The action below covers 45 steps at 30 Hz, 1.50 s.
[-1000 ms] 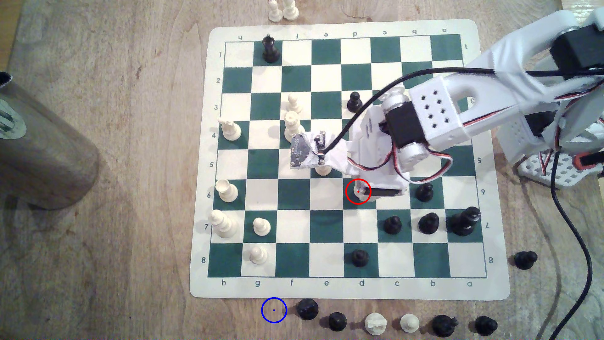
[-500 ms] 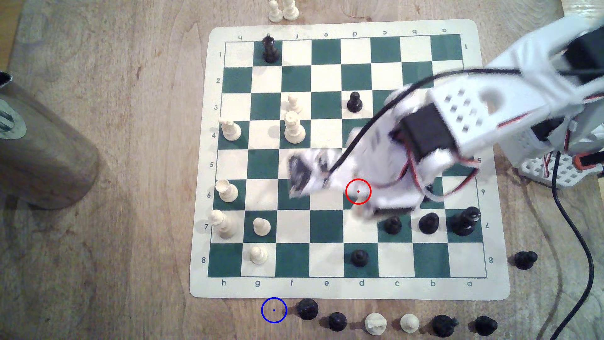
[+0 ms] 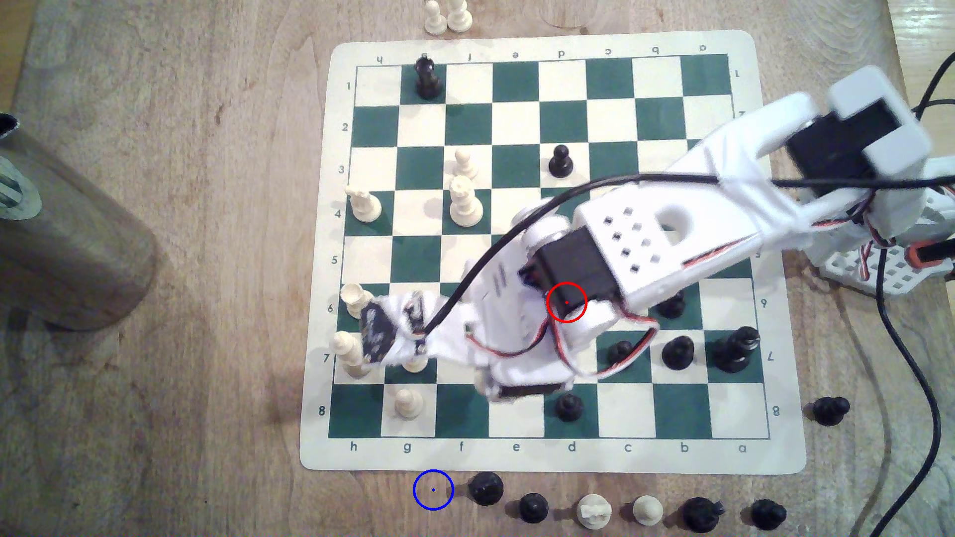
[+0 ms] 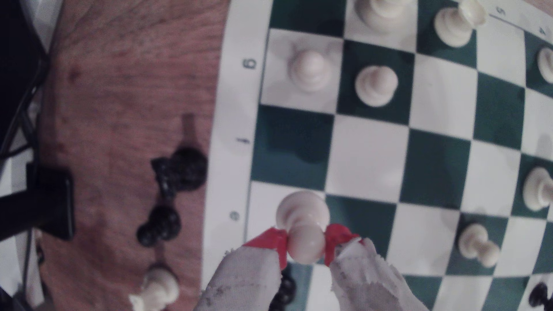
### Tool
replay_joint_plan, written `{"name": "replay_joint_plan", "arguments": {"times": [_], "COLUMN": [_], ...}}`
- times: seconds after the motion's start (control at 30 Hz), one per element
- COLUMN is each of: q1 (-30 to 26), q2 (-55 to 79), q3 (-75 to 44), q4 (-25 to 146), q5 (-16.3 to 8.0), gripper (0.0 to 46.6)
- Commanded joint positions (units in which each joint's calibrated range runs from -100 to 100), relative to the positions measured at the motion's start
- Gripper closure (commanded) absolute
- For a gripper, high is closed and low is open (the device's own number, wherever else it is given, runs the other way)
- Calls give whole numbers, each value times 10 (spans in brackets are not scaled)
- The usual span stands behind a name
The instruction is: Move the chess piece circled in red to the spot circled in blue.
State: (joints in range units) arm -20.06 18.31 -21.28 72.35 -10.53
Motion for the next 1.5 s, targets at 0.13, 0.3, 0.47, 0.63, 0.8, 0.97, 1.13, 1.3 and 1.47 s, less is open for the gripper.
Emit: {"name": "replay_joint_plan", "arguments": {"times": [0.13,0.3,0.47,0.63,0.8,0.97,1.13,1.3,1.47], "q1": [-25,-29,-32,-36,-40,-45,-47,-47,-48], "q2": [29,61,90,111,128,145,168,179,185], "q3": [-124,-148,-165,-175,-184,-189,-204,-210,-211], "q4": [-38,-65,-89,-106,-117,-144,-152,-167,-169], "q5": [-7,-10,-17,-20,-25,-35,-38,-42,-43], "gripper": [457,457,457,457,457,457,457,456,456]}}
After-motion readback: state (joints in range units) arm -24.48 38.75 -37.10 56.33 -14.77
